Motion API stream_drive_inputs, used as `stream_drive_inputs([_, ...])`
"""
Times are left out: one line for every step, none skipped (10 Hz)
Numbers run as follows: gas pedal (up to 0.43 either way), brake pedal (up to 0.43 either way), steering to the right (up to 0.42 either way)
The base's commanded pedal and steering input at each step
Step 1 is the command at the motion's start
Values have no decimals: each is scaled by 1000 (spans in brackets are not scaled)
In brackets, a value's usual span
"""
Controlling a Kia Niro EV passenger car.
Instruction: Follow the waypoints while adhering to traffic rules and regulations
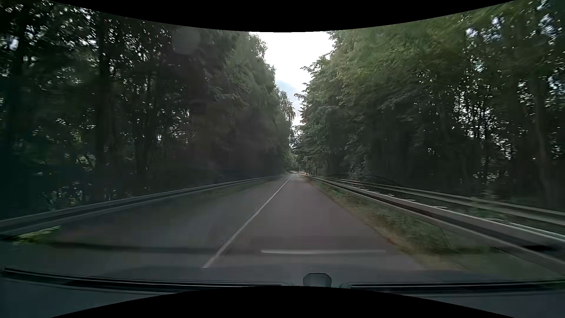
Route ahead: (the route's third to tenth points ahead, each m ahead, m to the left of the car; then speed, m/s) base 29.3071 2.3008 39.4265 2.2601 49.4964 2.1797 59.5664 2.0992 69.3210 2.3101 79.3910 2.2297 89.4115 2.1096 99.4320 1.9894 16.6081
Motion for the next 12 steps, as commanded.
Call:
stream_drive_inputs([138, 0, -2])
stream_drive_inputs([138, 0, -2])
stream_drive_inputs([138, 0, -2])
stream_drive_inputs([138, 0, -2])
stream_drive_inputs([138, 0, -2])
stream_drive_inputs([138, 0, -2])
stream_drive_inputs([138, 0, -2])
stream_drive_inputs([138, 0, -2])
stream_drive_inputs([138, 0, -2])
stream_drive_inputs([138, 0, -2])
stream_drive_inputs([138, 0, -2])
stream_drive_inputs([138, 0, -2])
